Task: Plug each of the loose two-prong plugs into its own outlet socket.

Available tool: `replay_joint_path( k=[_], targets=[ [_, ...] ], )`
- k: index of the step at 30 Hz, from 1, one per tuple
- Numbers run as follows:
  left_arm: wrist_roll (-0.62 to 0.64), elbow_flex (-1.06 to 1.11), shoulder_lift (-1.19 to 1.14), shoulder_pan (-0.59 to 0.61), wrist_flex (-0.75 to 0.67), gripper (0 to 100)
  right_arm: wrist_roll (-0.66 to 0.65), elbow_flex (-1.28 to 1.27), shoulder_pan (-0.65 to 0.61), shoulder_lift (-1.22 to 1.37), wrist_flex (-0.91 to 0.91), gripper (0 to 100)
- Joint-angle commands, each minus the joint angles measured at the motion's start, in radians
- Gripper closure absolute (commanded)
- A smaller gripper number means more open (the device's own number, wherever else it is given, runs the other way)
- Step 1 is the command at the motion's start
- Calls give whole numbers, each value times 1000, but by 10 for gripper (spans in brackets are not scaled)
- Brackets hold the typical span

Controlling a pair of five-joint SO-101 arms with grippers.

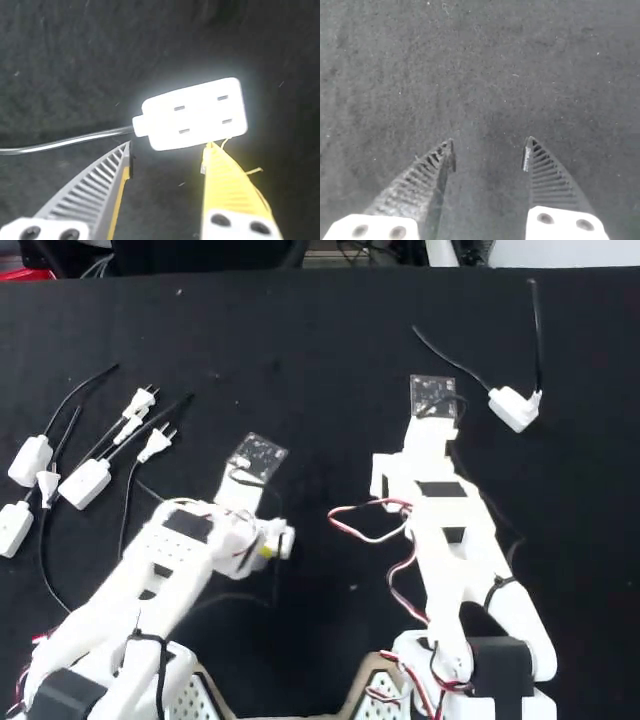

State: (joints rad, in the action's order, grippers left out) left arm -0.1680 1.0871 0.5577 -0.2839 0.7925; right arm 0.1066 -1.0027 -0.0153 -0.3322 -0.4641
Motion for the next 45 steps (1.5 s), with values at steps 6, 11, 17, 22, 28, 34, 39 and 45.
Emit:
replay_joint_path(
  k=[6, 11, 17, 22, 28, 34, 39, 45],
  targets=[
    [279, -54, -160, -45, -221, 766, 9, 73, 17, -35, -6, 783],
    [368, -185, -284, -45, -219, 766, 9, 73, 17, -35, -6, 783],
    [377, -271, -321, -76, -149, 766, 9, 73, 17, -35, -6, 783],
    [308, -384, -249, -30, 149, 766, 9, 73, 17, -35, -6, 783],
    [29, -475, -48, 295, 459, 766, 9, 71, 17, -35, -6, 783],
    [-304, -446, 87, 822, 489, 766, 9, 71, 15, -35, -6, 783],
    [-506, -433, 77, 1118, 480, 766, 8, 71, -14, -35, -5, 783],
    [-548, -441, -41, 1204, 313, 764, 3, 56, -63, -35, -5, 783]
  ],
)
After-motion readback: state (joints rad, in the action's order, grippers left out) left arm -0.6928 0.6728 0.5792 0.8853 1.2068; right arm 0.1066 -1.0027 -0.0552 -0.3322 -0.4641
